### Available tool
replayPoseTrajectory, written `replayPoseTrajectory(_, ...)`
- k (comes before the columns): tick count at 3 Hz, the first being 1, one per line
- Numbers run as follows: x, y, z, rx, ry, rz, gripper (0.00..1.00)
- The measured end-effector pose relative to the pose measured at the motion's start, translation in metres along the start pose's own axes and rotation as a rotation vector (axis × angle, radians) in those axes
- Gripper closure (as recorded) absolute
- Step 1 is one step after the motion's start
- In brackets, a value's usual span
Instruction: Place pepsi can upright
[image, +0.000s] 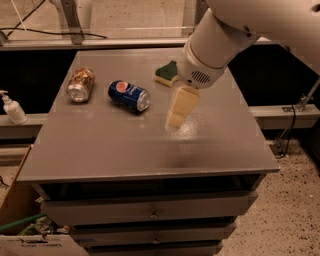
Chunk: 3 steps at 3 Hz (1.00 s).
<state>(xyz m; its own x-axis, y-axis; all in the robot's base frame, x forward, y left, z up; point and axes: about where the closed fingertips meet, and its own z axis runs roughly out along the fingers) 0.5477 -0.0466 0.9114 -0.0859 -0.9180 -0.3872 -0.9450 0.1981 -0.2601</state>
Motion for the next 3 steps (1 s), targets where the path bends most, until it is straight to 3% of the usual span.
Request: replayPoseTrajectory(3, -0.0184, -0.0036, 0.0134, 0.000, -0.035, -0.033, 0.00)
